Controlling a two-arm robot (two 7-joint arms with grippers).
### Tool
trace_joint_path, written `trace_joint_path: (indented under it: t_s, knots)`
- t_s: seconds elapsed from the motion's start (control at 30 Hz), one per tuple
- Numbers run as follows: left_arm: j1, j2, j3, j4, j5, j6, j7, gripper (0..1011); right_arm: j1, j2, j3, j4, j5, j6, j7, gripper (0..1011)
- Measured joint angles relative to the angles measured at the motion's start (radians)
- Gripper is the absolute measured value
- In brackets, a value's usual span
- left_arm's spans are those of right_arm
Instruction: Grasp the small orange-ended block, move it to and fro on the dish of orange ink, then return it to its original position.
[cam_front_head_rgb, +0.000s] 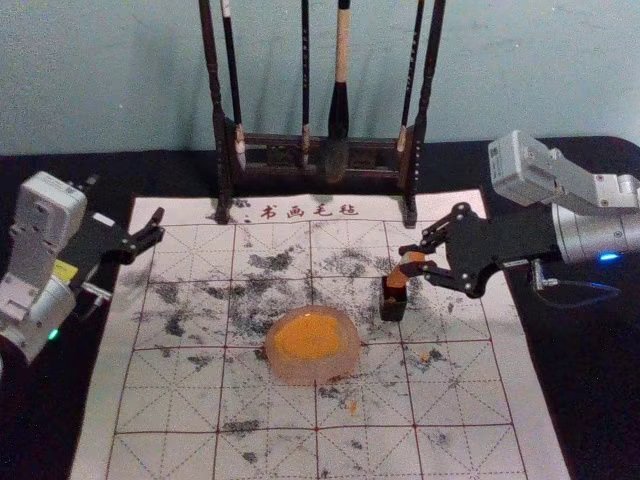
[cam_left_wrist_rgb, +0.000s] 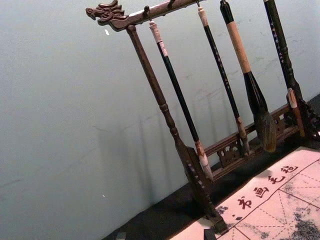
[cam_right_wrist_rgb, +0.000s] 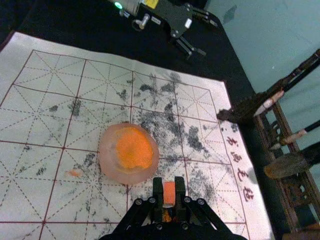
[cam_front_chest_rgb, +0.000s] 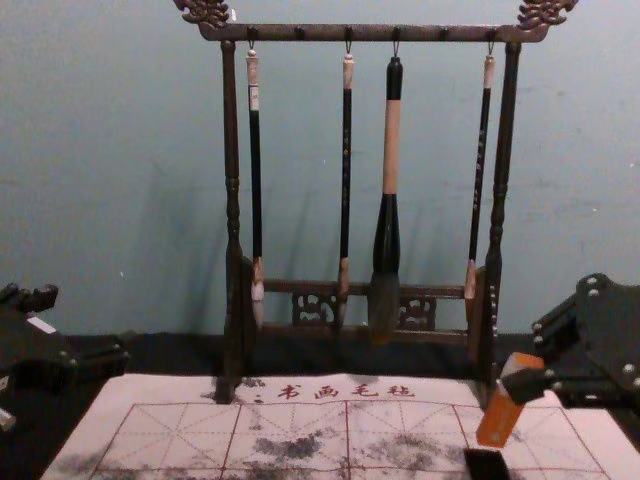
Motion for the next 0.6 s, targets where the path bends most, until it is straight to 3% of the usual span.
trace_joint_path:
  t_s: [0.6]
  knots:
    - [0.0, 0.0, 0.0, 0.0, 0.0, 0.0, 0.0, 1001, 0.007, -0.044, 0.004, 0.084, -0.037, 0.006, 0.01, 133]
